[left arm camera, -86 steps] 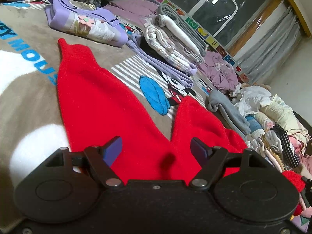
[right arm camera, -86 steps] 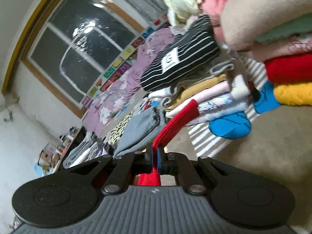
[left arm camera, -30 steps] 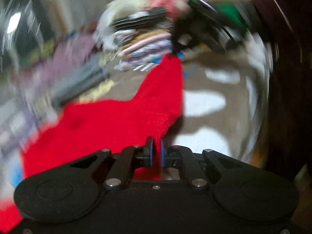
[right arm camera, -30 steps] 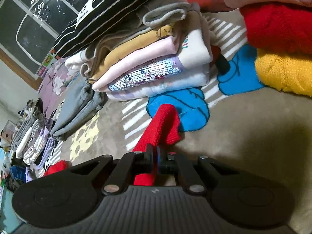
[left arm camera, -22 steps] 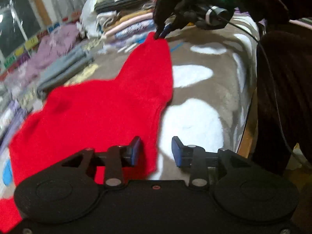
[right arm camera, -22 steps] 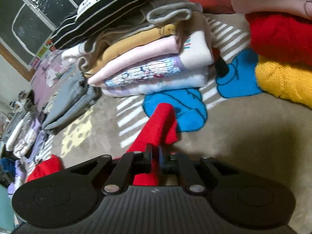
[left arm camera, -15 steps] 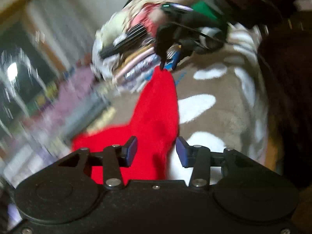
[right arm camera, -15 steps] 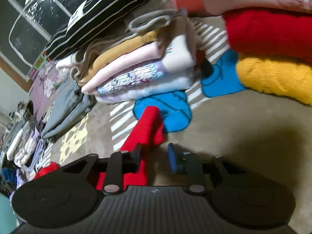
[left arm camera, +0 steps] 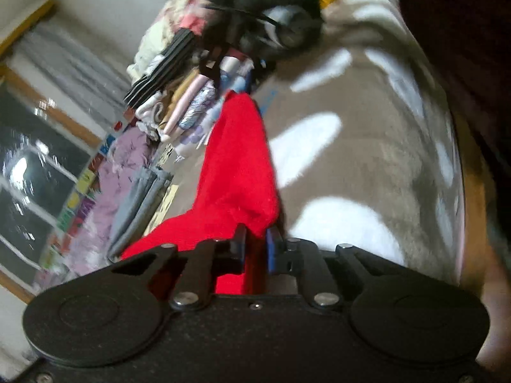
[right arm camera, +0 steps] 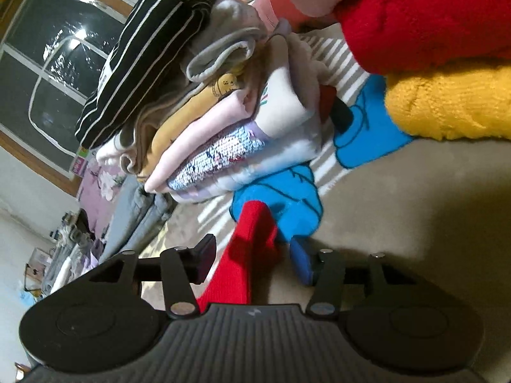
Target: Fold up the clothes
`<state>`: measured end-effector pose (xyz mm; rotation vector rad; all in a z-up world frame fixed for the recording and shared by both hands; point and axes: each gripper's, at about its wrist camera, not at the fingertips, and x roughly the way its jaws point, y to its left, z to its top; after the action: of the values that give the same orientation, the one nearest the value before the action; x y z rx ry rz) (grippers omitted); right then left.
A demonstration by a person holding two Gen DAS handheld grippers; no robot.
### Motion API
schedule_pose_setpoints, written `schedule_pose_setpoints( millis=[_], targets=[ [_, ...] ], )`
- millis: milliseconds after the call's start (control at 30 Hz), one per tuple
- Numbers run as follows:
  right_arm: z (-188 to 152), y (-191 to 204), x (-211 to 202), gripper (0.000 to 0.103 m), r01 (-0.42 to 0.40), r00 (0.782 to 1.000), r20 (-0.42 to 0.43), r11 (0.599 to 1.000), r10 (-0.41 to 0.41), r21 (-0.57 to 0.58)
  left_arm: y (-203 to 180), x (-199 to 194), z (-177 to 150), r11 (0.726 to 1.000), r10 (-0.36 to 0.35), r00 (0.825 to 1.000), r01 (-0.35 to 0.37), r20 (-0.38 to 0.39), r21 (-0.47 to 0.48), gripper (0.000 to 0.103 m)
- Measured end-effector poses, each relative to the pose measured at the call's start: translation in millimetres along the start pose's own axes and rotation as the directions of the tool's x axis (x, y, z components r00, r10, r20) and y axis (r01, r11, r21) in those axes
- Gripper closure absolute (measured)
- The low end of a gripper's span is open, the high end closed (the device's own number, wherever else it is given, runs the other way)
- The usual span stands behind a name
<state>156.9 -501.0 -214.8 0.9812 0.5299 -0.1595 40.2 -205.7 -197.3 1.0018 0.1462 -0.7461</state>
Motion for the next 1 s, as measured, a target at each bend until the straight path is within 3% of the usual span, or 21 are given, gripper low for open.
schedule_pose_setpoints(
  millis=[67, 133, 233, 333, 367, 433, 533, 800, 867, 900, 1000],
  targets=[
    [0, 1, 4, 0.064, -0.035, 0.999, -0.005, 0.999, 0.035, -0.006, 7, 2, 1, 0.999, -0.019, 1.0, 0.02, 0.008, -0.044, 0.093],
    [-1, 7, 3, 0.086, -0.065, 0.998, 0.006, 0.998, 0.066, -0.025, 10, 6, 1, 0.997, -0.024, 1.0, 0.025, 0.013, -0.073, 0.093],
    [1, 18, -3, 0.089, -0.136, 0.99, 0.036, 0.989, 0.138, -0.059, 10, 9, 3, 0.994, -0.025, 0.999, 0.027, 0.02, -0.103, 0.093],
    [7, 29, -25, 0.094, -0.217, 0.962, 0.139, 0.966, 0.236, -0.137, 3, 6, 1, 0.996, -0.043, 0.999, 0.044, 0.017, -0.08, 0.093],
    [8, 20, -25, 0.091, -0.171, 0.973, 0.137, 0.98, 0.184, -0.1, 1, 5, 0, 0.996, -0.044, 0.999, 0.045, 0.016, -0.075, 0.093],
    [10, -1, -23, 0.072, -0.05, 0.993, 0.108, 0.999, 0.05, 0.0, 1, 3, -1, 0.996, -0.045, 0.999, 0.046, 0.016, -0.083, 0.093],
    [3, -9, -30, 0.051, -0.067, 0.991, 0.121, 0.998, 0.065, 0.012, 1, 3, -2, 0.994, -0.046, 0.999, 0.047, 0.015, -0.1, 0.093],
    [-8, 16, 8, 0.049, -0.029, 1.0, -0.002, 0.997, 0.029, -0.065, -2, 4, -4, 0.995, -0.041, 0.999, 0.041, 0.008, -0.093, 0.093],
    [-13, 23, 15, 0.073, -0.025, 1.0, -0.018, 0.992, 0.023, -0.127, -1, 3, -5, 0.994, -0.048, 0.999, 0.048, 0.01, -0.101, 0.093],
    [-16, 27, 10, 0.096, -0.062, 0.998, -0.001, 0.989, 0.062, -0.138, 0, 3, -6, 0.993, -0.051, 0.999, 0.052, 0.011, -0.105, 0.093],
    [-24, 36, -10, 0.097, -0.189, 0.976, 0.071, 0.966, 0.204, -0.176, 0, 2, -6, 0.992, -0.056, 0.998, 0.057, 0.013, -0.11, 0.093]
  ],
)
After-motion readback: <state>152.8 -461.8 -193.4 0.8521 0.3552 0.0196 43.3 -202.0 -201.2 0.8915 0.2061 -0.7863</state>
